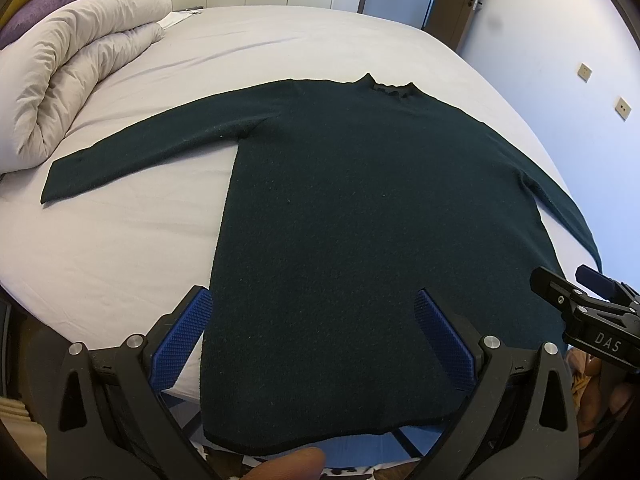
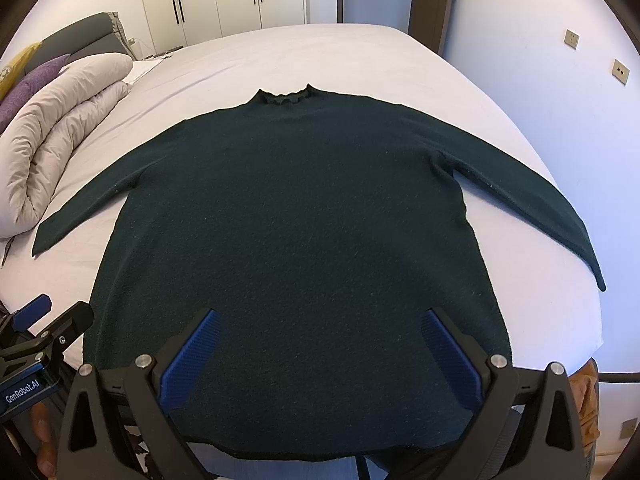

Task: Fold small clothes

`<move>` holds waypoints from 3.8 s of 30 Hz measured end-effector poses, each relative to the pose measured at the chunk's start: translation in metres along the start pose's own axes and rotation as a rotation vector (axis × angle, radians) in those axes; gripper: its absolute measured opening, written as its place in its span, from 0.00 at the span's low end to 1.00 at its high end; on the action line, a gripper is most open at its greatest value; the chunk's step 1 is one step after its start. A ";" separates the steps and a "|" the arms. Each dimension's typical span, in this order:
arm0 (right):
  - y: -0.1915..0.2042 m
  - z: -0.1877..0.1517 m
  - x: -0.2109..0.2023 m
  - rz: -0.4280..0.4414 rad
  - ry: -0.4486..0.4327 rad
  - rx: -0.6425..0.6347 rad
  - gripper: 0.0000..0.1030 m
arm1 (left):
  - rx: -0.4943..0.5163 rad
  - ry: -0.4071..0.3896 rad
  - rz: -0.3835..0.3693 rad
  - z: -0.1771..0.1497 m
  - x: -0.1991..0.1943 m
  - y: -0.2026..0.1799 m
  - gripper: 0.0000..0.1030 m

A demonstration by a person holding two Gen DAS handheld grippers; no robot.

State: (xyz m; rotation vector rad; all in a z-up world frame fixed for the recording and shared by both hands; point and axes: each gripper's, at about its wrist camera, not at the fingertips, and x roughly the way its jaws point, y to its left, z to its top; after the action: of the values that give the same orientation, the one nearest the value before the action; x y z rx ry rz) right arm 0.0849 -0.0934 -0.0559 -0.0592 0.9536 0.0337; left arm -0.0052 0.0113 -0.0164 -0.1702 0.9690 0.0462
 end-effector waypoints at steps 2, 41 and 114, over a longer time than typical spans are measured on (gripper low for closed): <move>0.000 0.000 0.000 -0.001 0.000 0.000 1.00 | -0.002 0.001 -0.001 -0.001 0.000 0.000 1.00; 0.038 0.010 0.008 0.020 0.015 -0.031 1.00 | -0.464 -0.179 -0.250 0.028 -0.001 0.181 1.00; -0.044 0.061 0.085 0.403 0.050 0.368 0.97 | 0.370 -0.319 0.101 0.169 0.169 0.021 0.09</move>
State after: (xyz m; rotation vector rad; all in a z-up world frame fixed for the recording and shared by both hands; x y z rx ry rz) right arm 0.1855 -0.1333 -0.0884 0.4744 0.9962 0.2279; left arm 0.2257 0.0533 -0.0644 0.2224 0.6525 -0.0134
